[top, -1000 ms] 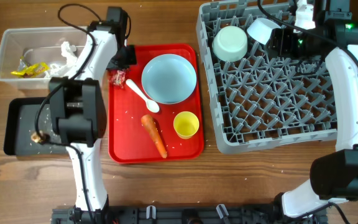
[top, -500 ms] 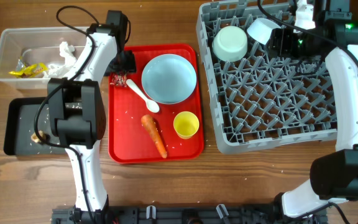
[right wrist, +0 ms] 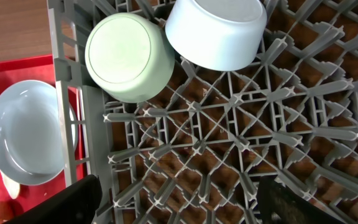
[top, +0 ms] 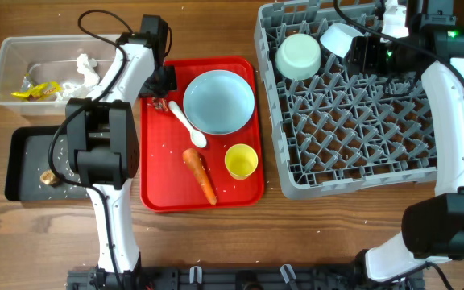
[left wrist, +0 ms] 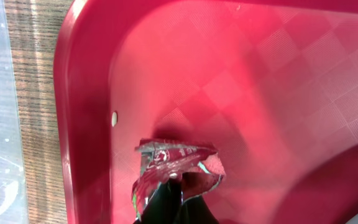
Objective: Sort waste into correct bins and load items into the dishwasher rack
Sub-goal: 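Grasp the red snack wrapper on the red tray with left gripper, then drop the red wrapper into the clear plastic bin, then reach the right gripper to the yellow cup on the red tray, then lift the yellow cup and place it upright in the dish rack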
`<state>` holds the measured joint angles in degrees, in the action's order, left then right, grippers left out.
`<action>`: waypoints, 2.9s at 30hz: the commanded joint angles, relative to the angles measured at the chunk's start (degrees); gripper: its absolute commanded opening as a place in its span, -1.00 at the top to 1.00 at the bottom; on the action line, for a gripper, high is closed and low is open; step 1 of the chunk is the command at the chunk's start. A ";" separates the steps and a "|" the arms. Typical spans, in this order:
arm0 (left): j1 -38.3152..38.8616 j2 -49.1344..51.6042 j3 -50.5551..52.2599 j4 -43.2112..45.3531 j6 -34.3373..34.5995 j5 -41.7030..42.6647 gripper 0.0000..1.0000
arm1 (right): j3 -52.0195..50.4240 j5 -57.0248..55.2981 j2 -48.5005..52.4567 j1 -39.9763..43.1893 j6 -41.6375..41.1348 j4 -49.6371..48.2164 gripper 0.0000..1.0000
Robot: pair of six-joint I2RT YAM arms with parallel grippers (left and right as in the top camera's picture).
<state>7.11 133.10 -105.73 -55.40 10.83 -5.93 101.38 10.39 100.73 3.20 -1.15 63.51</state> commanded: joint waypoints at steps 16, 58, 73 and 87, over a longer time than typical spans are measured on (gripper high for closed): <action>-19.12 -11.28 -10.51 -1.38 -3.06 -4.61 -0.61 | 0.26 -0.35 1.18 -0.17 -0.48 -0.42 -0.65; 13.29 -11.26 -6.64 -23.98 -8.81 19.80 -0.61 | 0.28 5.38 0.02 -16.70 -7.76 -5.73 -0.44; 26.10 -11.26 7.28 -23.67 -17.92 20.04 0.85 | 0.28 5.01 -0.20 -9.01 -3.39 0.59 -0.46; -0.42 -21.14 7.06 -12.48 -12.11 60.85 0.92 | 0.28 33.66 -0.07 -9.03 0.22 -5.90 -0.54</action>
<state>14.00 115.24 -98.48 -71.48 -1.43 33.23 101.38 29.76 100.82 -5.58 -2.57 60.34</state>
